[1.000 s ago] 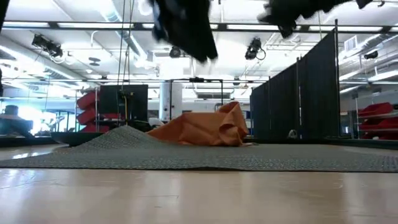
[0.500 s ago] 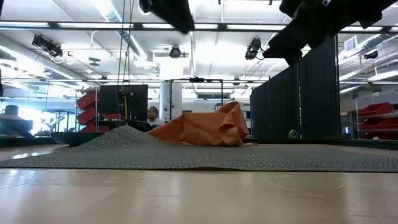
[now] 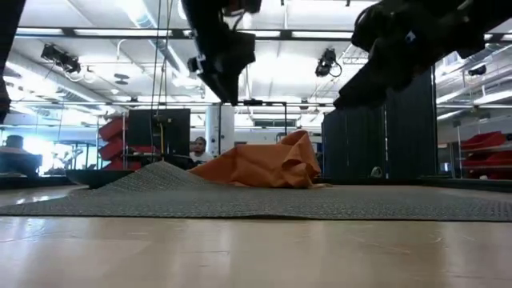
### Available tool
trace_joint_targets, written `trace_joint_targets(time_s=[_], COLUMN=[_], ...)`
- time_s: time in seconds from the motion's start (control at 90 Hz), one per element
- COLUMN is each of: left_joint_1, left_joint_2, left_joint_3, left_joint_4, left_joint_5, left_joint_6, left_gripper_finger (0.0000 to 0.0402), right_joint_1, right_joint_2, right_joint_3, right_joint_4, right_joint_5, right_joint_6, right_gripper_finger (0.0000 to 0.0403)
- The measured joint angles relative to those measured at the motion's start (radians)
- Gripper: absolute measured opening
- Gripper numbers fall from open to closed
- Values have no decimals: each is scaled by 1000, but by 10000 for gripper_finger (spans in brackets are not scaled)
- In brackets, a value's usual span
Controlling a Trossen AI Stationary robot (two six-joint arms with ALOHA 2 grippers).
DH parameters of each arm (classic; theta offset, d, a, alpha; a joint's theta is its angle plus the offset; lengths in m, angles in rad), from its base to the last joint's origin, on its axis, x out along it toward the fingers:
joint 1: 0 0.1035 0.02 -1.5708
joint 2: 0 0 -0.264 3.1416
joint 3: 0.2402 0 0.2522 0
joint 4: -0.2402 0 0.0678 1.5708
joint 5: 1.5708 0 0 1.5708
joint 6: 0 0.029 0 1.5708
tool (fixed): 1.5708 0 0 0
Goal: Set table place
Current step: Prepare the gray placemat to the center of the table
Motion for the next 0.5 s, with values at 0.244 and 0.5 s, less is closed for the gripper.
trace_joint_targets(time_s=[0.244,0.5], left_joint_1=[174,278], left_joint_2=[31,70], left_joint_3=[0,-105], left_joint_4=[64,240], left_joint_5=[225,329], left_joint_6=[67,181], left_gripper_finger=[216,252], right_joint_1=[0,0], right_joint_2=[27,27], right_joint_3=[0,0], right_joint_4=[12,24], right_joint_5=[0,0], right_joint_6=[-45,-48], right_gripper_finger=[146,146])
